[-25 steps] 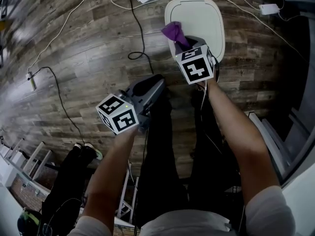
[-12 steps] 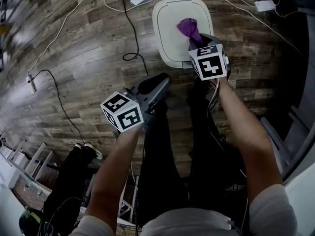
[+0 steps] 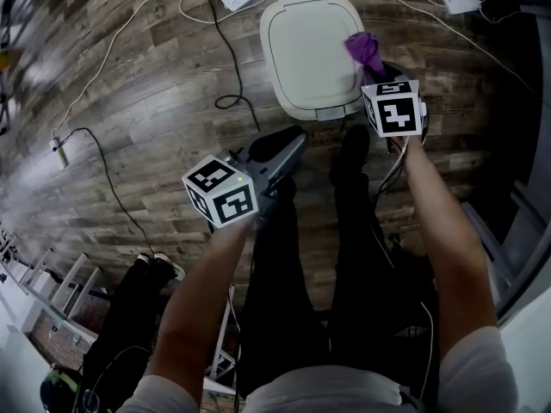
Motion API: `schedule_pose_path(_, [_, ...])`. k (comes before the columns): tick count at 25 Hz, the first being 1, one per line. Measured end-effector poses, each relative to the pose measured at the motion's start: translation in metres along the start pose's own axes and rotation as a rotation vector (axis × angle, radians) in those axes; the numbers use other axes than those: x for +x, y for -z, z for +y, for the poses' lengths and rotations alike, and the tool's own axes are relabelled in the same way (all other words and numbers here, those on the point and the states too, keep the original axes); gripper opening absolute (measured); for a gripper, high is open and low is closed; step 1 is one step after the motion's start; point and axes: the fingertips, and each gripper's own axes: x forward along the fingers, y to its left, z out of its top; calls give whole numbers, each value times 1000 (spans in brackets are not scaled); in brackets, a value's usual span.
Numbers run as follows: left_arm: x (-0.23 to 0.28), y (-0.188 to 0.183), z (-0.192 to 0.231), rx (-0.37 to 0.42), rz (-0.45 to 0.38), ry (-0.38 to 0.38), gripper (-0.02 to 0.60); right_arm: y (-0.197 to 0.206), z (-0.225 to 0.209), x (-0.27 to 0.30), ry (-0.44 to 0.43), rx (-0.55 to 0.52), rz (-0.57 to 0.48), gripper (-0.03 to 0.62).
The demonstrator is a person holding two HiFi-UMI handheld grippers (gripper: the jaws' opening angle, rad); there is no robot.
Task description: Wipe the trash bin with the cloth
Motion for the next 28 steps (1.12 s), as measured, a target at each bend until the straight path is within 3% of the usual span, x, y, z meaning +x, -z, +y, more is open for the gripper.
schedule_pose_path(6, [6, 3, -6, 2, 6, 5, 60, 27, -43, -3, 113, 48, 84, 101])
schedule_pose_path(11, [3, 4, -6, 0, 7, 1, 60, 27, -59, -21, 138, 117, 32, 101])
schedule_pose_path(18, [-12, 8, 3, 1, 8, -15, 60, 11, -7, -33, 41, 98, -45, 101])
schedule_pose_path(28, [-36, 10, 15, -15, -19, -35, 60, -10, 114, -34, -199, -6, -94, 101])
